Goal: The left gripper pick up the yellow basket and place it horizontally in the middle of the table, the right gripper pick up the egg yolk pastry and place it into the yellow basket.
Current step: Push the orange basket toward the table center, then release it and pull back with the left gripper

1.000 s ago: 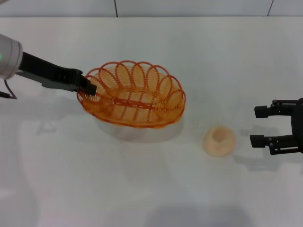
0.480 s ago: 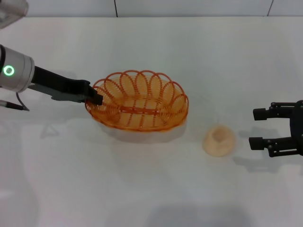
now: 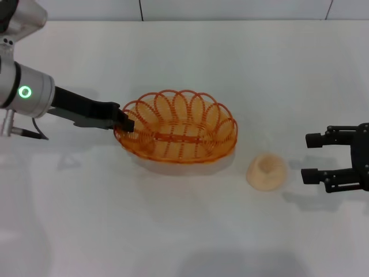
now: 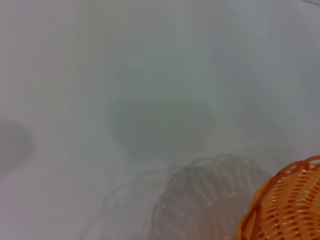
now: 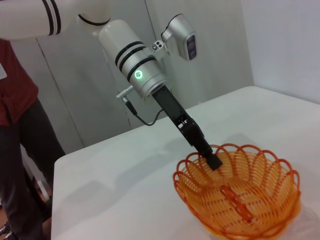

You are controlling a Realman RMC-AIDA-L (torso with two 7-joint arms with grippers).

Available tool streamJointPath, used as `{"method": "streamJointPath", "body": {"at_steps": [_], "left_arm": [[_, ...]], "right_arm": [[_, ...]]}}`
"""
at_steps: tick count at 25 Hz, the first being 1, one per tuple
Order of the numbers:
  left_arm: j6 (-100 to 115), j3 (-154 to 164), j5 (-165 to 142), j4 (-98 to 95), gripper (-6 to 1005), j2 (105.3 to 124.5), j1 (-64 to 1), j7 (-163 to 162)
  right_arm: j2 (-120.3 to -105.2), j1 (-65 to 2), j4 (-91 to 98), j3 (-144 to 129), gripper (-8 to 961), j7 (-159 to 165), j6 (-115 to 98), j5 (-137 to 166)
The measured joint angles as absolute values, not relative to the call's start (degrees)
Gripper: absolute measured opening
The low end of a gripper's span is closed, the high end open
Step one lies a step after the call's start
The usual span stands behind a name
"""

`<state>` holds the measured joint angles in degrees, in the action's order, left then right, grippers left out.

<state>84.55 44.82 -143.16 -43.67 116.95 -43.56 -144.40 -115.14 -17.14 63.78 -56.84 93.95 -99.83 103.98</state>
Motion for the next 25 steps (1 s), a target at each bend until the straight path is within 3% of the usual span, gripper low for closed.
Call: {"method": "streamJointPath", "body": {"at_steps": [25], "left_arm": [[79.76,45.47,-144.62,-37.99,91,117.50,-44.20,-143.57]], "right_arm": [[-115.04,-17.23,63.00,-56.93,763,93.25,-99.93,103.99]]}}
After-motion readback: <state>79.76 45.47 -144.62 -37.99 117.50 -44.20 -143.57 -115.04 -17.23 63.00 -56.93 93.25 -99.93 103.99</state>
